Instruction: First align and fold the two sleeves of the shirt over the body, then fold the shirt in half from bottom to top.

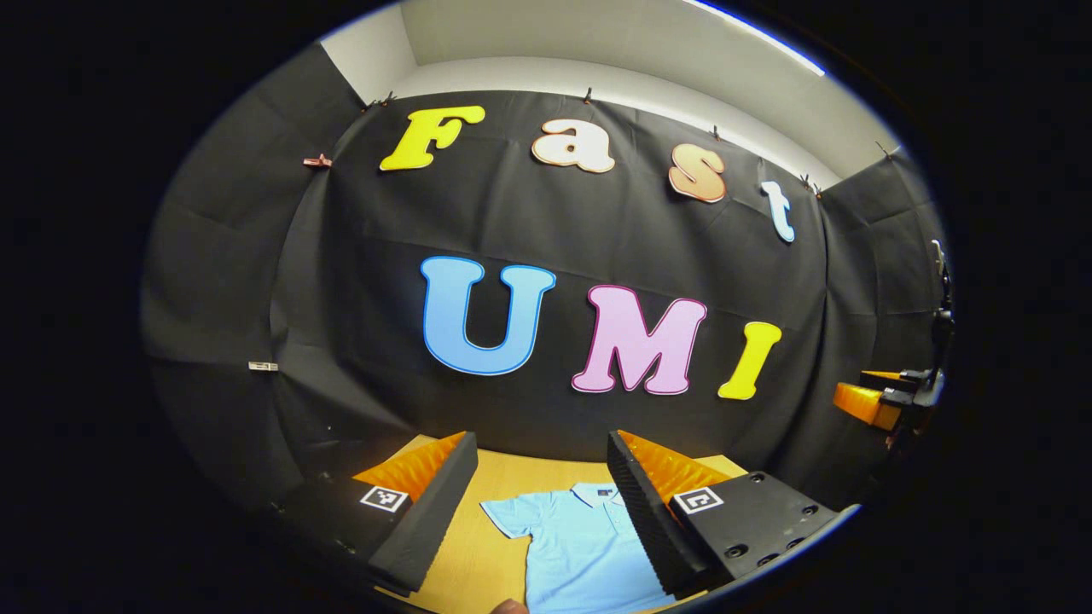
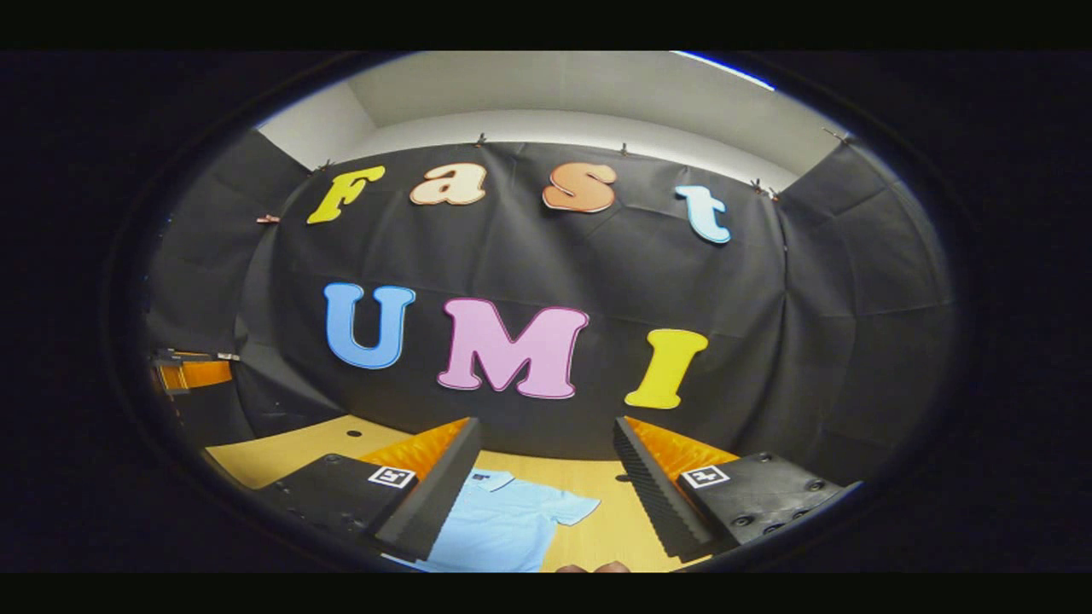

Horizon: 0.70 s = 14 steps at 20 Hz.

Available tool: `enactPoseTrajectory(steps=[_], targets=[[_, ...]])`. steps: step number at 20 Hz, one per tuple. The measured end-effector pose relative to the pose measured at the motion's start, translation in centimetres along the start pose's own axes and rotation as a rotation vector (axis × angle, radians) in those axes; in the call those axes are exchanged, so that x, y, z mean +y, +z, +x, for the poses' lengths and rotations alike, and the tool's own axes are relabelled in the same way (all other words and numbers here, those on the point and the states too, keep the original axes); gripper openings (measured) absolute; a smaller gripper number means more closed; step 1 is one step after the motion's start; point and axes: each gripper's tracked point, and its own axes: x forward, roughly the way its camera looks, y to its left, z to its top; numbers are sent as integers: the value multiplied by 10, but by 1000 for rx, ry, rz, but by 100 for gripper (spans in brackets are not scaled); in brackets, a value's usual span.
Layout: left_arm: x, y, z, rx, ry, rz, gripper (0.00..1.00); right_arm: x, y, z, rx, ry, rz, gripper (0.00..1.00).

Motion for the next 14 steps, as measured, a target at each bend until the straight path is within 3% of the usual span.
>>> enactPoseTrajectory(steps=[14], targets=[[14,5,-19,-8,3,8,97,12,-17,9,63,17,-1,97]])
